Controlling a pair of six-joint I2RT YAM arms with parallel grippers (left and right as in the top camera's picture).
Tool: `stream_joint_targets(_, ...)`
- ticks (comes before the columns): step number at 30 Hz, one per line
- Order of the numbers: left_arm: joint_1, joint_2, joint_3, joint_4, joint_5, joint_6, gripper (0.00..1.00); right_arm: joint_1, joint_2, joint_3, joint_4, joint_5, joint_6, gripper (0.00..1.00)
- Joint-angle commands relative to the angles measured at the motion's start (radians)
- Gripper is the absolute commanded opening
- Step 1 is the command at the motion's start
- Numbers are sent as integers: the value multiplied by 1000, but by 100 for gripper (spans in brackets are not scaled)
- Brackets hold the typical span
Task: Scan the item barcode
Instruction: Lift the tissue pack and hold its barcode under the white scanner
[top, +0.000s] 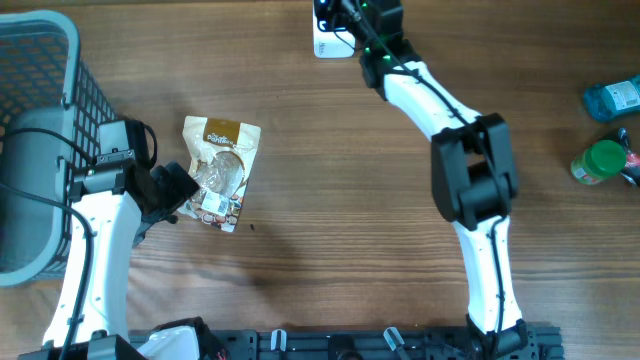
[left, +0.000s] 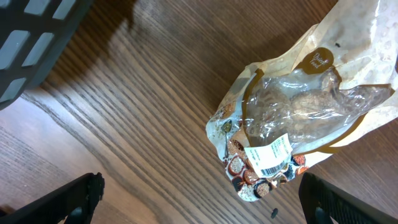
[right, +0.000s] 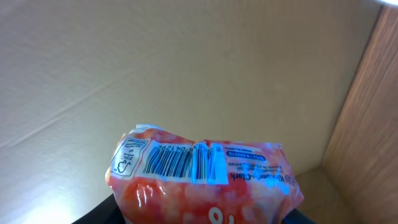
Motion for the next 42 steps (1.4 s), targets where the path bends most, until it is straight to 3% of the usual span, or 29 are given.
stream_joint_targets(1, 9, 0, -1, -6, -6, -21, 100, 25, 126, 91, 72, 10, 7, 51)
stream_joint_targets(5, 9, 0, -1, -21, -6, -21, 100, 18, 175, 175, 23, -11, 6, 44)
stream_joint_targets(15, 9, 0, -1, -51, -6, -23, 100, -8, 176, 175, -108, -92, 7, 42)
stream_joint_targets(19, 9, 0, -1, -60, -7, -60, 100, -30, 176, 175, -142, -196, 7, 31)
stream_joint_targets(22, 9, 0, -1, -66, -6, -75, 100, -67, 176, 175, -159, -274, 7, 29)
stream_joint_targets(42, 9, 0, -1, -130, -7, -134, 100, -80, 176, 175, -260, -349, 7, 33)
